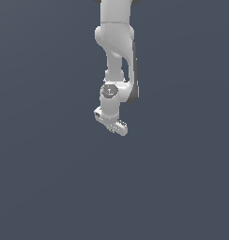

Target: Pick up the object and move it to a goal position.

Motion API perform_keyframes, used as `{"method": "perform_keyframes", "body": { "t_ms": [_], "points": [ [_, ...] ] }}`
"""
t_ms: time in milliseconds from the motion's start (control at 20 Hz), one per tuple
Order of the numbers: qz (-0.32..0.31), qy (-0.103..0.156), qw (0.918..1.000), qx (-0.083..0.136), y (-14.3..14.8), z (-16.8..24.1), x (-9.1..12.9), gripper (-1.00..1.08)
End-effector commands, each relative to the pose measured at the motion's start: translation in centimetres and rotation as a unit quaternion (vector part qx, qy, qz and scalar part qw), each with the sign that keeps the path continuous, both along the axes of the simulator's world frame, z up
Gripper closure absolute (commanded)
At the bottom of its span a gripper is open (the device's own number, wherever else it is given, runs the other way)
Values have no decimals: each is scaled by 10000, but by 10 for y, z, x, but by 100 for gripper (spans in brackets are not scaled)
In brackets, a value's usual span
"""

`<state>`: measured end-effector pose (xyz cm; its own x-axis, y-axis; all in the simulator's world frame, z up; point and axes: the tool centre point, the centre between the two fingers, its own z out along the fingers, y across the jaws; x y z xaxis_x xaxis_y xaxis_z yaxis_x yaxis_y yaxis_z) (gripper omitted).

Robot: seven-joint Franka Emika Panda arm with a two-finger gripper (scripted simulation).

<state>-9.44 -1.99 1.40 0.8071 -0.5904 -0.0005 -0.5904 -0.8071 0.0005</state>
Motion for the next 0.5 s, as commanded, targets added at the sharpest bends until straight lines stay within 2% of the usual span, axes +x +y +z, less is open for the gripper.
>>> {"method": "perform_keyframes", "body": {
  "t_ms": [0, 450],
  "points": [
    [3, -4, 10000, 1, 4, 6, 4, 108],
    [2, -3, 10000, -6, 30, 49, 36, 108]
  ]
}}
